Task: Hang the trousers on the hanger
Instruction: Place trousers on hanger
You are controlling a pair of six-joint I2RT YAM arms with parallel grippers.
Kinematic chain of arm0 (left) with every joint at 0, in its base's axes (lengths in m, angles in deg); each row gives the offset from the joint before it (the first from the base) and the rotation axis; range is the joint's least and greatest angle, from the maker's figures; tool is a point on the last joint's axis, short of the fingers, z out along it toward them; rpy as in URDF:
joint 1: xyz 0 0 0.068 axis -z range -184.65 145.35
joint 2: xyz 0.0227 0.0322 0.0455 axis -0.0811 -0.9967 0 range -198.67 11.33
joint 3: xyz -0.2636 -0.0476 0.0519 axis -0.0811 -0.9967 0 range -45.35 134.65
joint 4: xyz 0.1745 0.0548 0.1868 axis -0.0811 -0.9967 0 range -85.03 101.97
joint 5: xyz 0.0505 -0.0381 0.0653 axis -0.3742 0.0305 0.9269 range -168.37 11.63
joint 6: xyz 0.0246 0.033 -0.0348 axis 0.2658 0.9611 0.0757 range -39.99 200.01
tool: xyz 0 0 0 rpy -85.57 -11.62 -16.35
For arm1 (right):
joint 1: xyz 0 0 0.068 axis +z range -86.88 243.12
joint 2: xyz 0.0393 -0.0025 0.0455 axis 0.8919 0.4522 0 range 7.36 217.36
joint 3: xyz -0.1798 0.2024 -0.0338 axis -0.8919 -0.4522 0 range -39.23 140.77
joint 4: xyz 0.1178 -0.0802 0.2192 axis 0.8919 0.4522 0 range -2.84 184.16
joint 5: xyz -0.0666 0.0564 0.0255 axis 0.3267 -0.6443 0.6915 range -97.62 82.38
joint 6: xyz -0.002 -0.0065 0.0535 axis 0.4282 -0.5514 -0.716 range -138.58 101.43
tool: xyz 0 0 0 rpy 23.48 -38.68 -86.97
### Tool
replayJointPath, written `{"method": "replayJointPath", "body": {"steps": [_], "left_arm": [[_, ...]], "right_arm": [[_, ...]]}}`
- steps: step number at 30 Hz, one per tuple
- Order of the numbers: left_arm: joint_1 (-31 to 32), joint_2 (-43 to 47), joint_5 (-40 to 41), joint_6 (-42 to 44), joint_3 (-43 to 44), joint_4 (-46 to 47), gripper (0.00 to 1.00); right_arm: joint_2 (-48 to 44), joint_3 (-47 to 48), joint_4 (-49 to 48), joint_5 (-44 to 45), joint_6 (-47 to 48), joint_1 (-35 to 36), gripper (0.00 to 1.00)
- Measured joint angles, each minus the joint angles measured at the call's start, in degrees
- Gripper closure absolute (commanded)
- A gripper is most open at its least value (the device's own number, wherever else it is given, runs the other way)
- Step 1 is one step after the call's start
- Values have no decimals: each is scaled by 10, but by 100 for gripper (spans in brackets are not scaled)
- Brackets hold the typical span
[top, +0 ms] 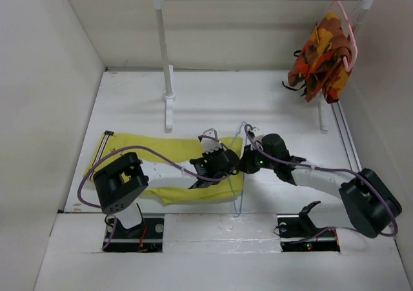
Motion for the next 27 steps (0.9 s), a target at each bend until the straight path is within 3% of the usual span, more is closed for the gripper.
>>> {"method": "replayJointPath", "body": {"steps": [7,16,21,27], "left_arm": [[-12,24,12,21,-28,-4,100],[-12,73,31,52,-65,-31,100],[-12,116,34,70,-90,-62,100],[-10,146,48,83,-92,-109,100]], "right_arm": [[-188,-2,126,-23,26,-106,100],[-332,0,349,-75,165,-348,100],[-283,30,381,-99,223,-429,100],[-197,77,370,-142,256,-453,100]]}}
